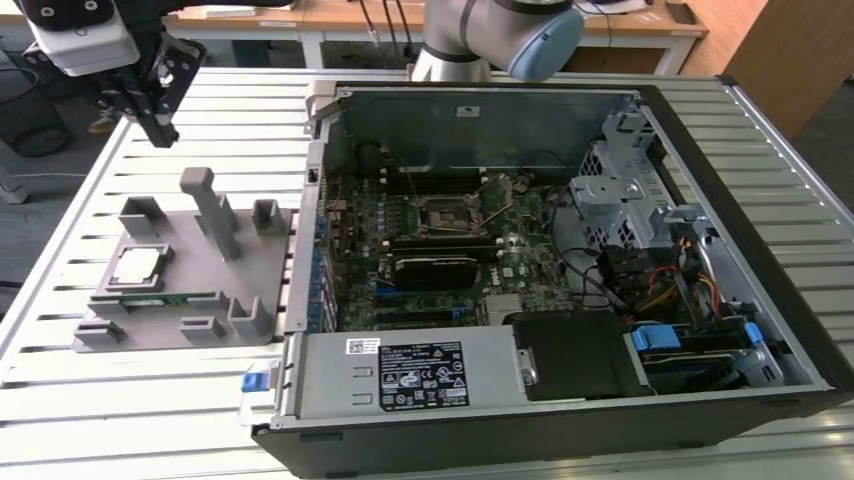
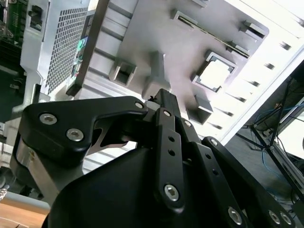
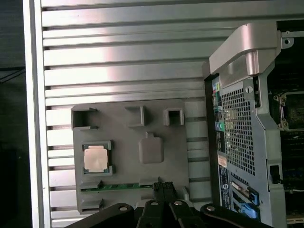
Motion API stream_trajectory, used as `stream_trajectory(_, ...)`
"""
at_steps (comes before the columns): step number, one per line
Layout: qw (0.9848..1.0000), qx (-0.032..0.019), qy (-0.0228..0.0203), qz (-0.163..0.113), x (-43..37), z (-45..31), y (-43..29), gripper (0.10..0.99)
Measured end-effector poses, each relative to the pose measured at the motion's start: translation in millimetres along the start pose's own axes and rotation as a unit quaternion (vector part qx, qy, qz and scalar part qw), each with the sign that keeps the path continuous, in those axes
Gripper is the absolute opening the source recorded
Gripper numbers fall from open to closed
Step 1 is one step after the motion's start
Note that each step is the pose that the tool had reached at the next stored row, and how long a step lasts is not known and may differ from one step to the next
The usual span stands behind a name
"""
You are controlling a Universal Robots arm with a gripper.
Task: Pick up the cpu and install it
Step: 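Reach for the cpu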
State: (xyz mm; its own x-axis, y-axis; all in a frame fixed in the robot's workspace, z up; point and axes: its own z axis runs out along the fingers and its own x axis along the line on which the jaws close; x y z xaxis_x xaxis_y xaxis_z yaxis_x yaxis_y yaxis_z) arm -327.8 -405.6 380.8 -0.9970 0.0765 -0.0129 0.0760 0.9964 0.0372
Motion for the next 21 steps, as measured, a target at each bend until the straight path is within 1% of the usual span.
stream_trajectory(3, 1.0, 0.0025, 0.0012, 0.0, 9.5, 4.5, -0.3, 0.106)
stream_trajectory(6, 1.0, 0.0035, 0.0023, 0.0, 18.6, 7.7, -1.0, 0.106)
stream_trajectory(11, 1.0, 0.004, 0.0027, 0.0, 37.7, 10.1, -1.9, 0.106)
stream_trajectory(18, 1.0, 0.004, 0.0031, 0.0, 66.8, 11.8, -2.6, 0.106)
stream_trajectory(21, 1.0, 0.004, 0.0031, 0.0, 78.1, 12.5, -2.9, 0.106)
